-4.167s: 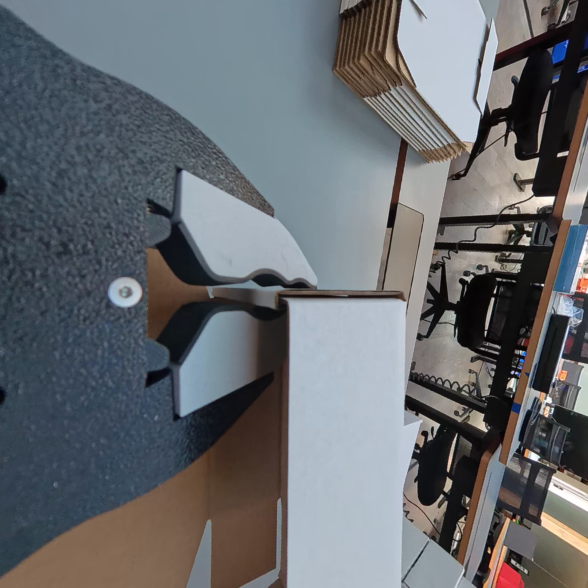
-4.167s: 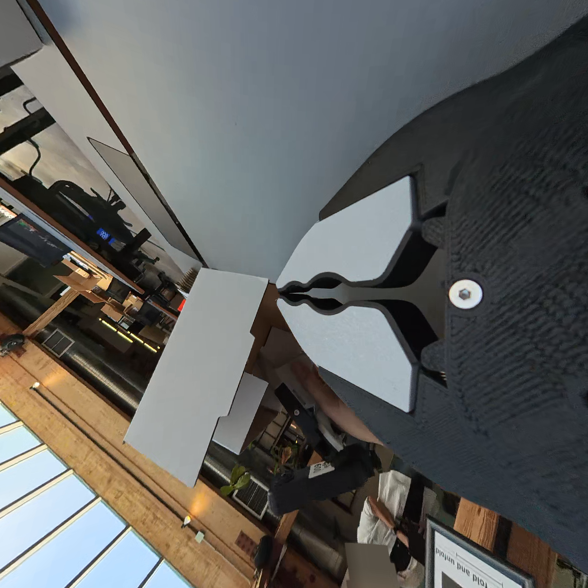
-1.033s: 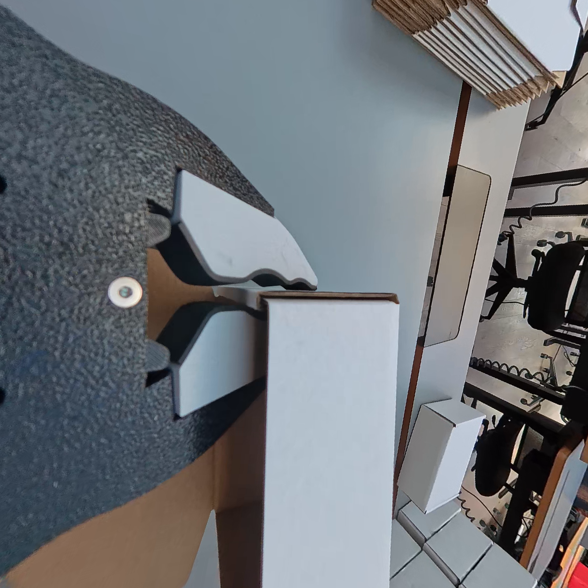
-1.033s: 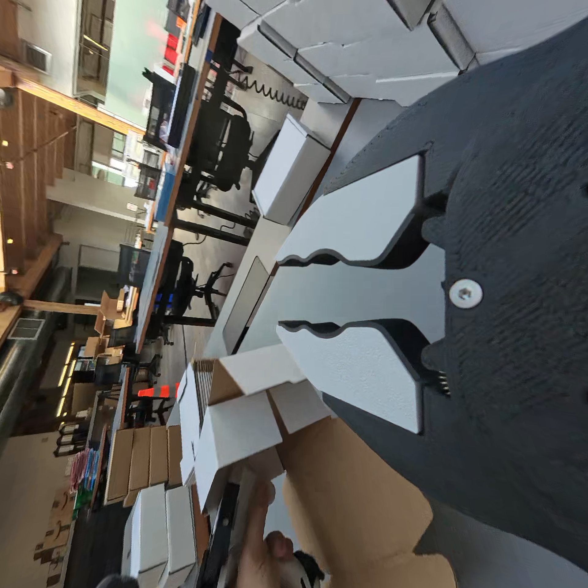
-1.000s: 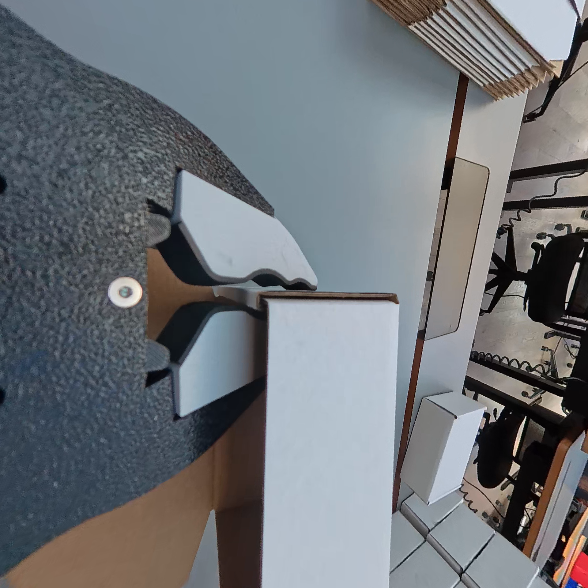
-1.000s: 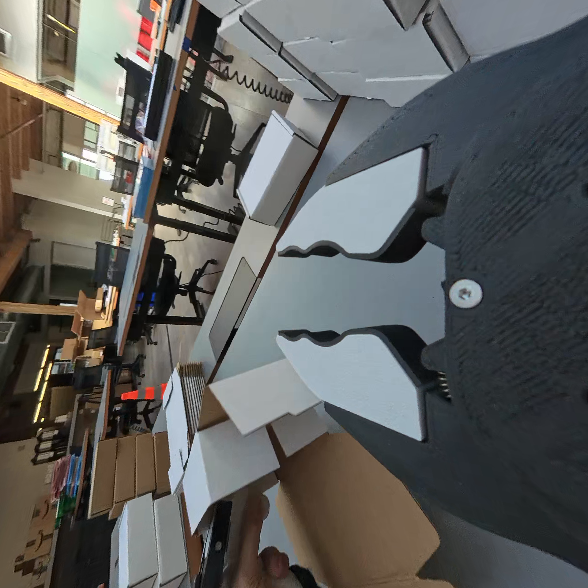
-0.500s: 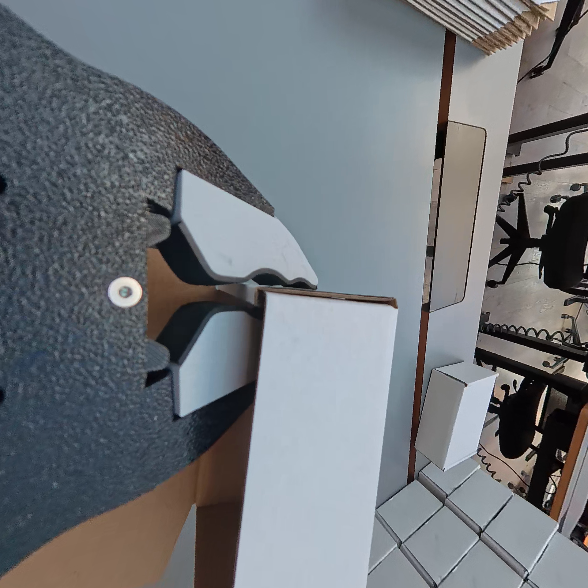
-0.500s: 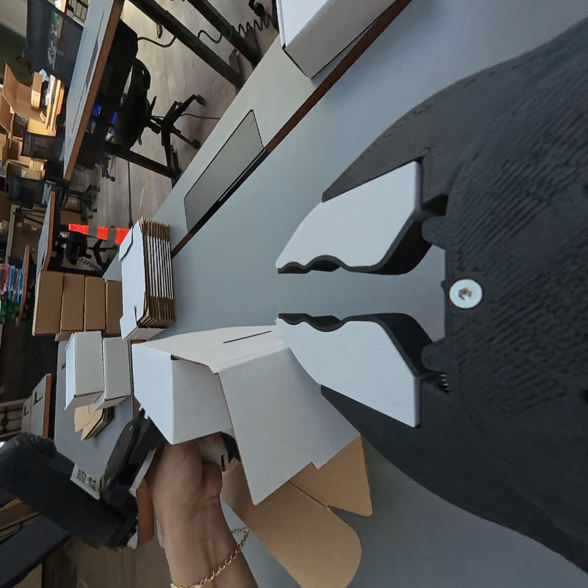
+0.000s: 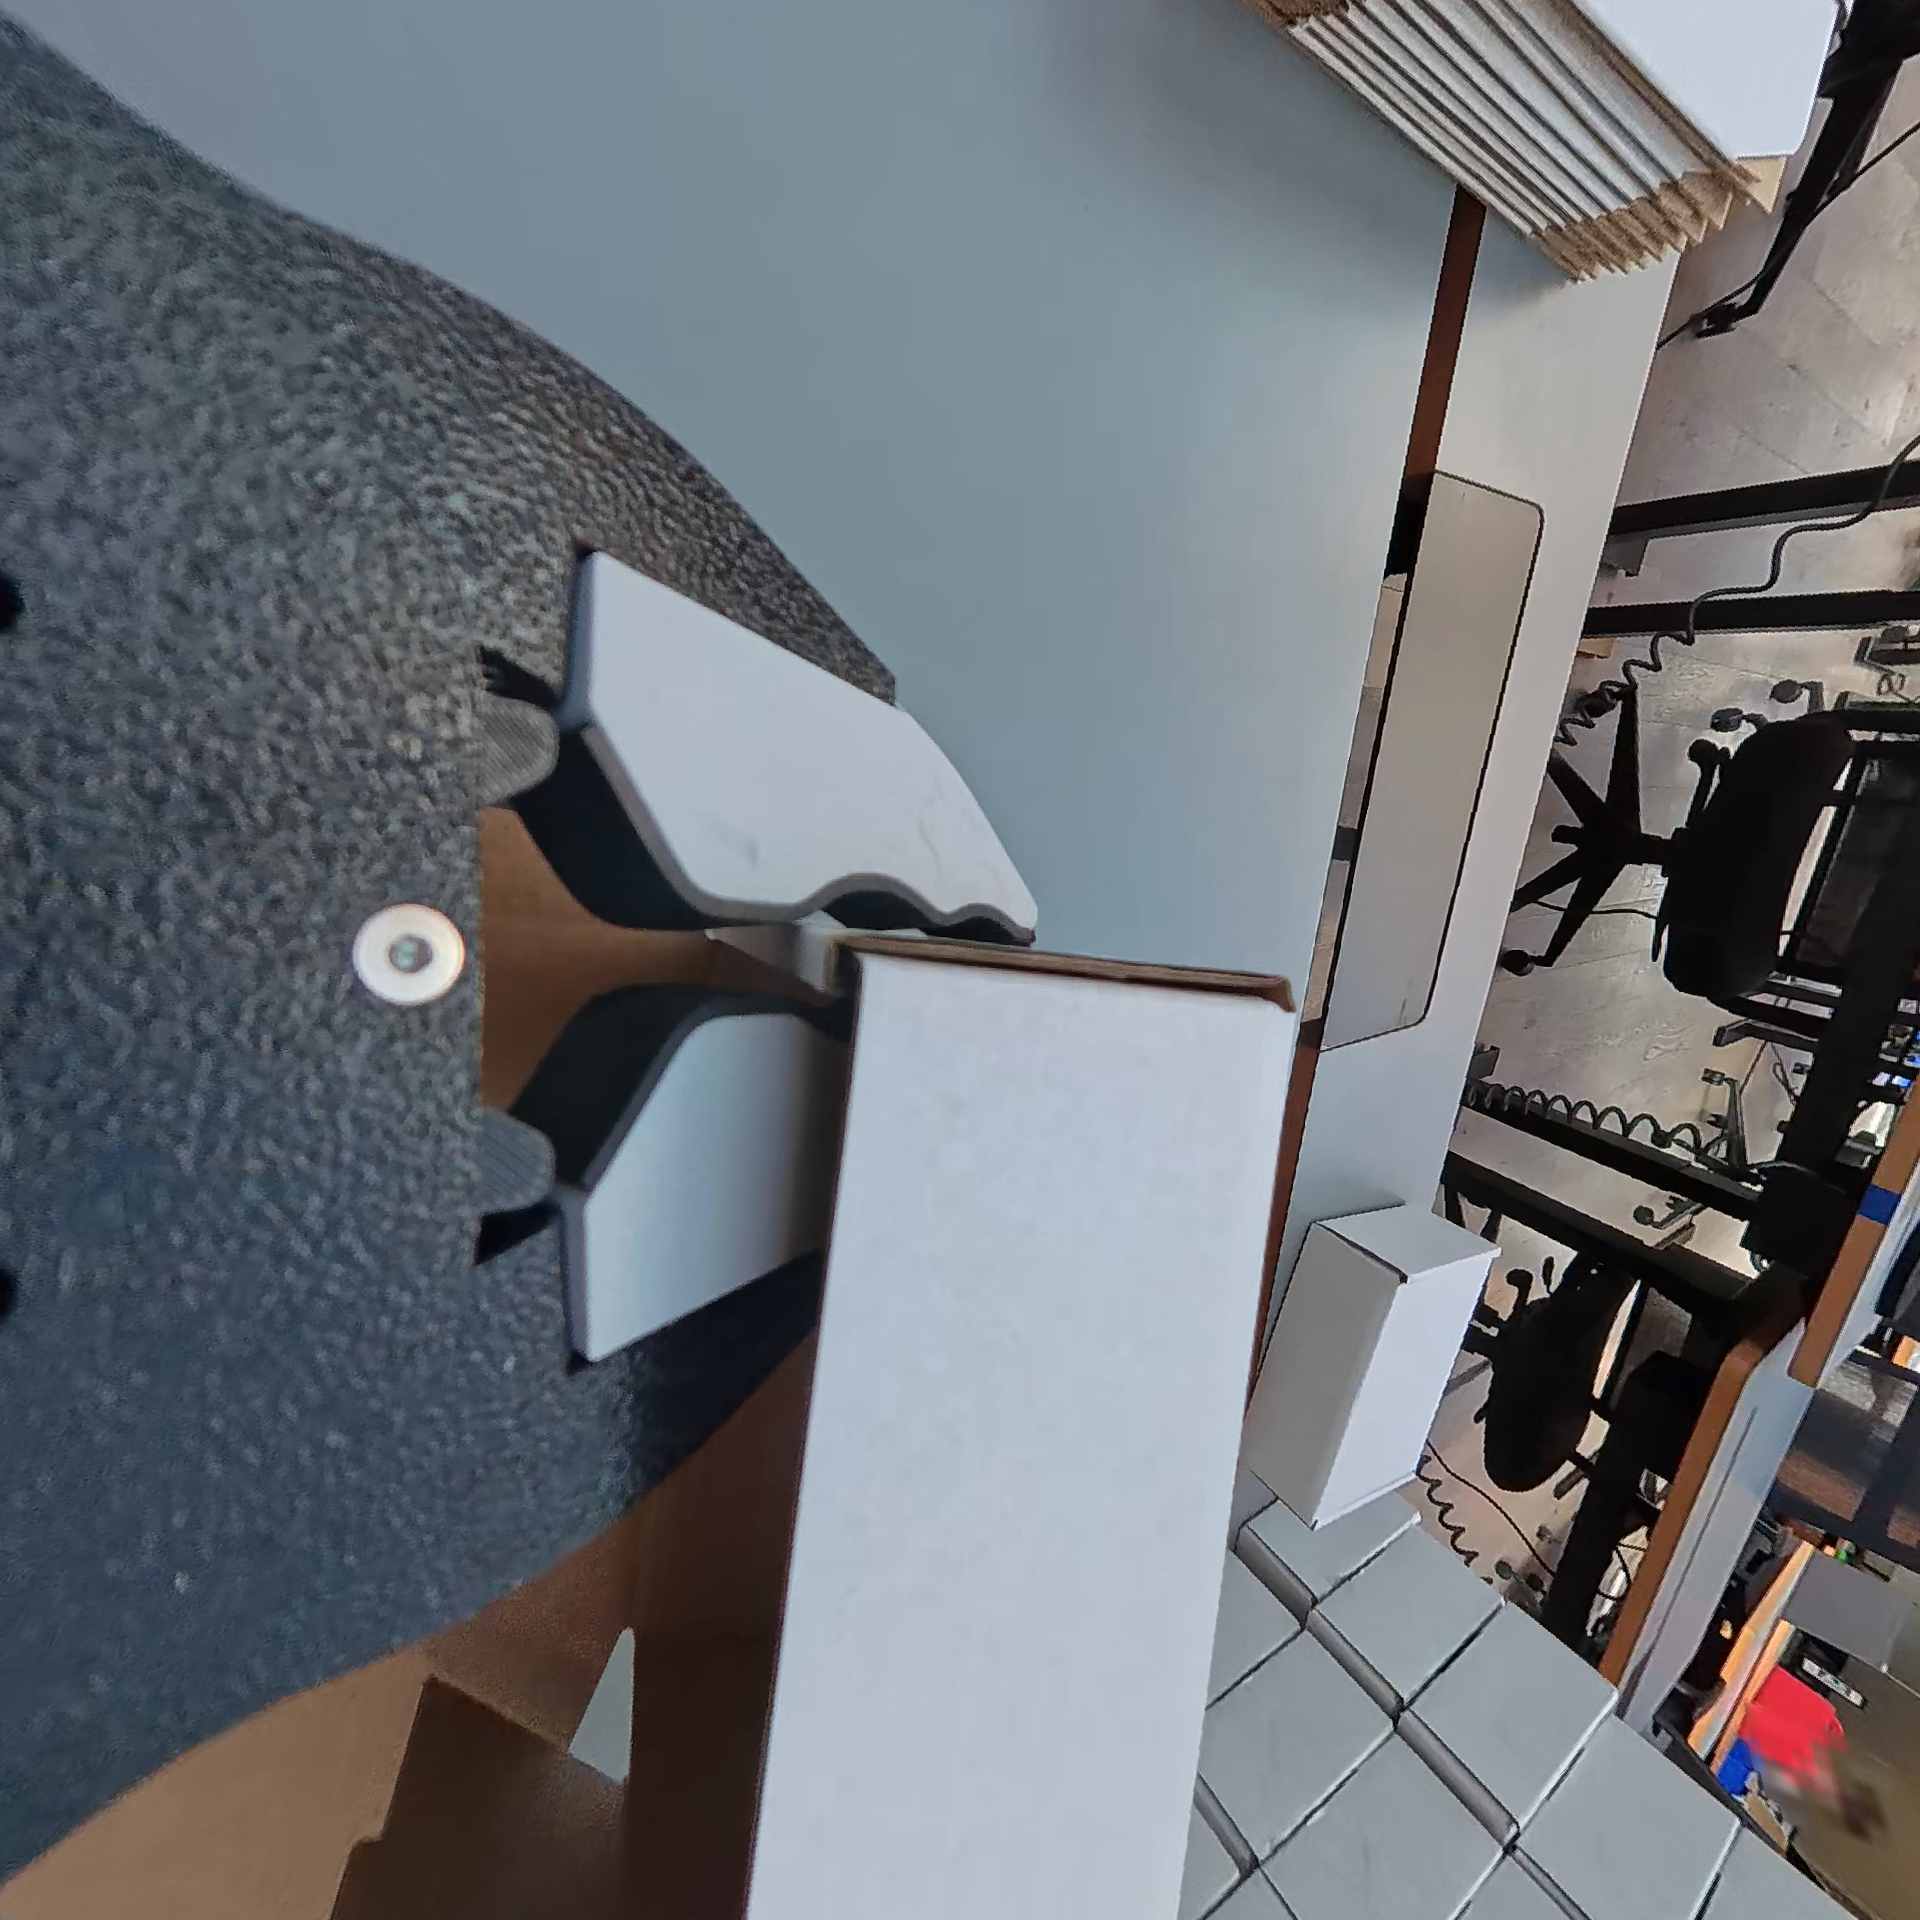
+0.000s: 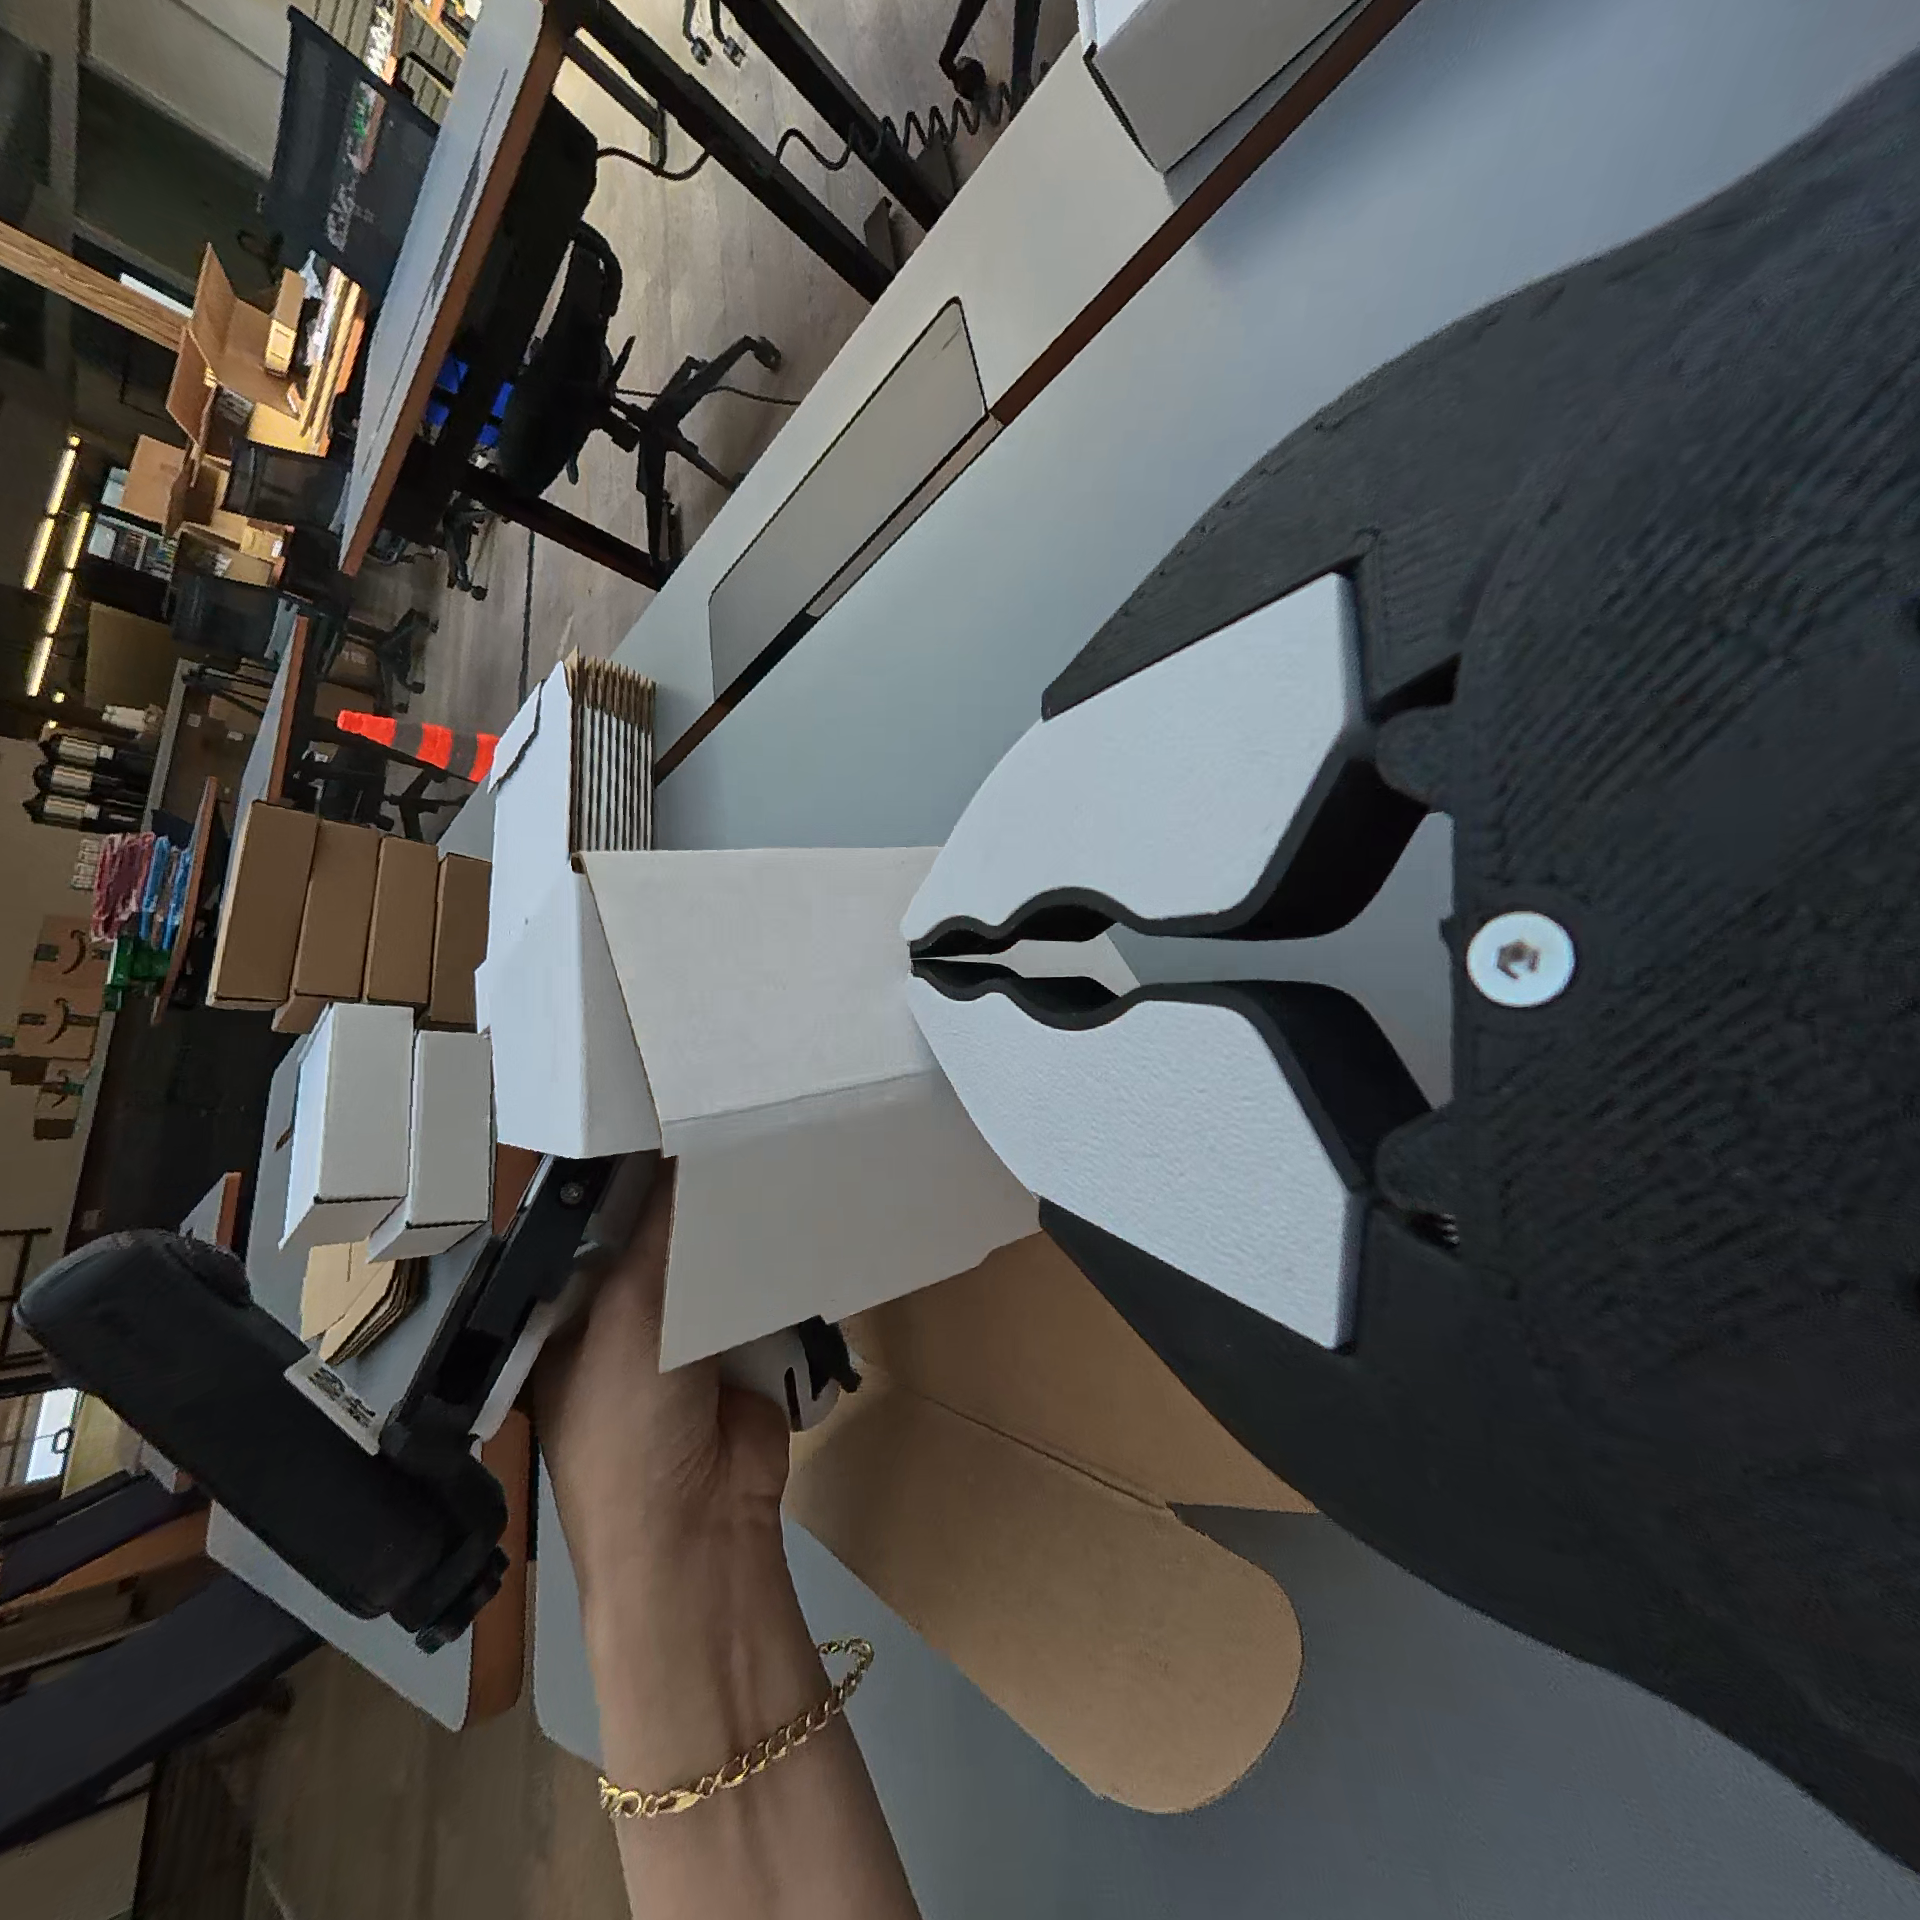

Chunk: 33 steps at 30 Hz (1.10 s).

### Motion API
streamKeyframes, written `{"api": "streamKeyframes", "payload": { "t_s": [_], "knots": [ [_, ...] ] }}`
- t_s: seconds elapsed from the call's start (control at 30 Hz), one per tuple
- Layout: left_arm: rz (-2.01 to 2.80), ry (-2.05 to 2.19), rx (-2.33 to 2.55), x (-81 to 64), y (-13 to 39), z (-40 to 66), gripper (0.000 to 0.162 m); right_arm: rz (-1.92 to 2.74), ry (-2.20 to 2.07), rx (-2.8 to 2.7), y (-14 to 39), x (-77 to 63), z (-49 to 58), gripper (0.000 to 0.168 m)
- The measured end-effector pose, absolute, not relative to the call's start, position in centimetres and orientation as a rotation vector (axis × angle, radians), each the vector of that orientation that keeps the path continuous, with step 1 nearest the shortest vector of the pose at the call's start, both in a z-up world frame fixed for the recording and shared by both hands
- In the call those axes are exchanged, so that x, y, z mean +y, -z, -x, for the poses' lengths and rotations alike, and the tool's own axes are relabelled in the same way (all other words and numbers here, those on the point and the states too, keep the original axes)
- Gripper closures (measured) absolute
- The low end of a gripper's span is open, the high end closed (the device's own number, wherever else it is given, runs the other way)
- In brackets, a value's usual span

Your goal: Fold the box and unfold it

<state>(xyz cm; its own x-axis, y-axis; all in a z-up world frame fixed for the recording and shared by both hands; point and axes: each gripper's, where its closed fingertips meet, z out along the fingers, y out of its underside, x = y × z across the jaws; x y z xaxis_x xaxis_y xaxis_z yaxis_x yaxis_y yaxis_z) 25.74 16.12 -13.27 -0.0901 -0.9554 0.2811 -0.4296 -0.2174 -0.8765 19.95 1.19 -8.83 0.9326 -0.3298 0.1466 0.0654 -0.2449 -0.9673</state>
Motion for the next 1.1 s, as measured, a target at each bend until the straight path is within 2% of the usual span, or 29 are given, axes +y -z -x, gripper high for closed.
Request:
{"api": "streamKeyframes", "payload": {
  "t_s": [0.03,0.1,0.37,0.47,0.6,0.97,1.1],
  "knots": [
    [1.660,1.308,1.512,16.1,13.2,-25.6,0.158,1.758,0.380,0.188,8.5,0.9,-19.9,0.164],
    [1.666,1.333,1.515,16.2,13.3,-25.4,0.158,1.695,0.327,0.175,7.8,0.5,-19.6,0.148],
    [1.664,1.339,1.527,15.5,13.8,-25.3,0.159,1.742,0.226,0.055,7.8,0.5,-18.0,0.141],
    [1.651,1.308,1.525,15.4,13.9,-25.3,0.158,1.779,0.308,0.069,7.9,0.7,-18.5,0.140],
    [1.631,1.283,1.513,14.9,13.5,-25.3,0.158,1.793,0.447,0.128,7.7,1.8,-18.7,0.151],
    [1.541,1.156,1.441,15.1,11.6,-25.1,0.156,1.739,0.975,0.424,6.7,2.2,-23.2,0.134],
    [1.529,1.149,1.404,14.9,10.8,-24.9,0.156,1.695,1.119,0.478,5.8,1.8,-24.2,0.143]
  ]
}}
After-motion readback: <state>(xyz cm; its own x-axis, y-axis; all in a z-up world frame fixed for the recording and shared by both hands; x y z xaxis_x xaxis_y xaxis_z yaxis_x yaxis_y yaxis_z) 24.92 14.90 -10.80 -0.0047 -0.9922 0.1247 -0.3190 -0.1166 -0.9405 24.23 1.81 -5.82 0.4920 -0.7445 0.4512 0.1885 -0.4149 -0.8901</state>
